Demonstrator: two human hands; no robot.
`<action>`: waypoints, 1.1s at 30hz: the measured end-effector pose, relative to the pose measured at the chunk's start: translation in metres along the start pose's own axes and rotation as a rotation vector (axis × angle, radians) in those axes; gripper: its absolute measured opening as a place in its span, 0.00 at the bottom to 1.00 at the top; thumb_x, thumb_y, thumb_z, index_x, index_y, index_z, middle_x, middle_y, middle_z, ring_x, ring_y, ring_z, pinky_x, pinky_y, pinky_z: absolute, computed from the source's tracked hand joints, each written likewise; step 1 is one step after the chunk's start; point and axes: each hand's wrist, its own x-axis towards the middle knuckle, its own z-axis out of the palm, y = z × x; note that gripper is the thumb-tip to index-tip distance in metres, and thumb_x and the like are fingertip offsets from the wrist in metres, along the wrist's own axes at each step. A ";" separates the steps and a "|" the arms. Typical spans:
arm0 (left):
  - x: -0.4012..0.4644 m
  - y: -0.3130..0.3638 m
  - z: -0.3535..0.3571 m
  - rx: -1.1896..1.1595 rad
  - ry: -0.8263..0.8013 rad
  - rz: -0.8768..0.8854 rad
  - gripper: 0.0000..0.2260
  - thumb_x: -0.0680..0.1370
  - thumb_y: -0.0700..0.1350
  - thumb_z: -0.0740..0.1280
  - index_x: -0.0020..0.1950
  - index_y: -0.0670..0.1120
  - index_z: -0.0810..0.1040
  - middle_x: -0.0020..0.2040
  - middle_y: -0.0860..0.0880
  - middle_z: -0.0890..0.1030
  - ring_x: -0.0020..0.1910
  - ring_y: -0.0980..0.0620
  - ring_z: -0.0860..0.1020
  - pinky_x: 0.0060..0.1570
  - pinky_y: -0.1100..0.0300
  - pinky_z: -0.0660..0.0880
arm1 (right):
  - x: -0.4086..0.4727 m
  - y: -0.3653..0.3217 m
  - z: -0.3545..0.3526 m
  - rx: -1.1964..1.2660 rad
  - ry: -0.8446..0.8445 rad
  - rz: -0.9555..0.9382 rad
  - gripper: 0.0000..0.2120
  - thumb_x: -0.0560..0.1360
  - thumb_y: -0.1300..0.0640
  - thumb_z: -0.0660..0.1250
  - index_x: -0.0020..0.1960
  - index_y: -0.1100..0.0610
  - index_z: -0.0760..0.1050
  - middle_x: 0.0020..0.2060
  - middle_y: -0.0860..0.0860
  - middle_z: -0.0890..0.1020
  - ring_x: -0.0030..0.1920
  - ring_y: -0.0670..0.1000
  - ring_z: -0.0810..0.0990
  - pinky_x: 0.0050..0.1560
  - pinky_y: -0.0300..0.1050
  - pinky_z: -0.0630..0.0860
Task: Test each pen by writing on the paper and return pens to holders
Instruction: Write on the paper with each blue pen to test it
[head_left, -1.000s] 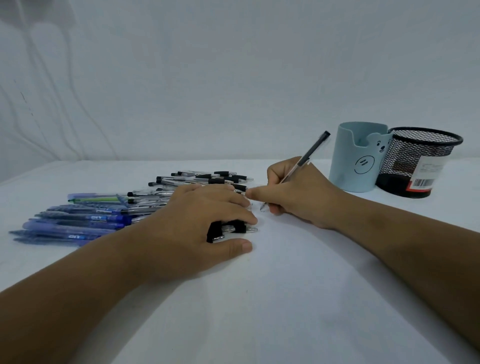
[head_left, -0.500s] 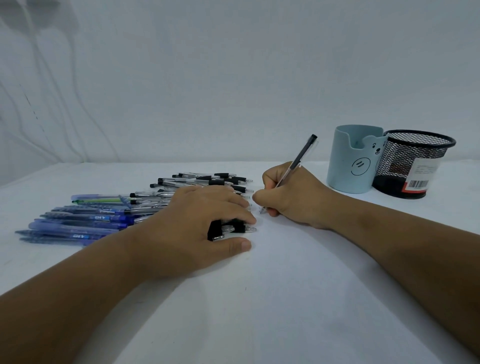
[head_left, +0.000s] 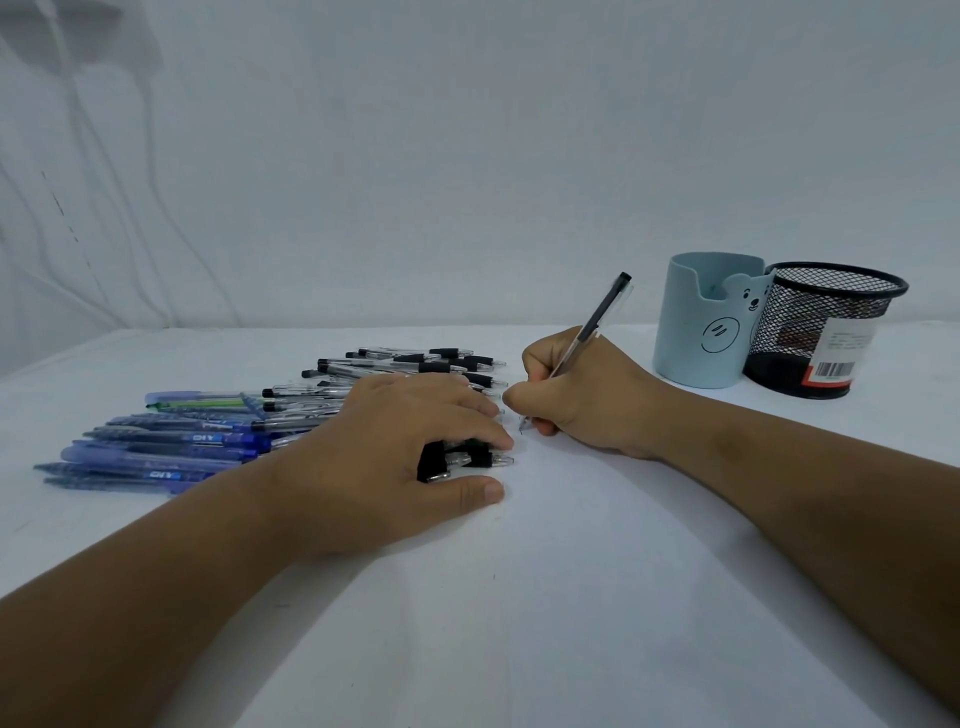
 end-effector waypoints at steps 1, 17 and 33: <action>0.000 0.000 0.000 -0.002 0.000 -0.004 0.18 0.76 0.66 0.64 0.62 0.62 0.79 0.63 0.65 0.77 0.67 0.65 0.71 0.67 0.43 0.69 | 0.001 0.000 0.000 -0.015 0.004 -0.003 0.17 0.69 0.62 0.68 0.27 0.54 0.64 0.23 0.52 0.76 0.29 0.50 0.72 0.34 0.42 0.68; -0.001 0.002 0.000 -0.008 -0.007 -0.017 0.18 0.75 0.67 0.64 0.62 0.62 0.80 0.63 0.64 0.77 0.67 0.64 0.71 0.68 0.44 0.69 | 0.001 0.003 -0.001 -0.014 0.005 -0.039 0.18 0.69 0.63 0.68 0.28 0.54 0.62 0.23 0.52 0.72 0.27 0.49 0.73 0.33 0.41 0.68; -0.001 0.005 -0.002 -0.020 0.018 -0.004 0.19 0.75 0.65 0.65 0.61 0.60 0.82 0.62 0.63 0.79 0.65 0.66 0.72 0.67 0.52 0.71 | 0.002 0.005 -0.003 -0.032 -0.002 -0.049 0.18 0.70 0.63 0.67 0.28 0.54 0.61 0.25 0.55 0.71 0.25 0.48 0.72 0.29 0.39 0.65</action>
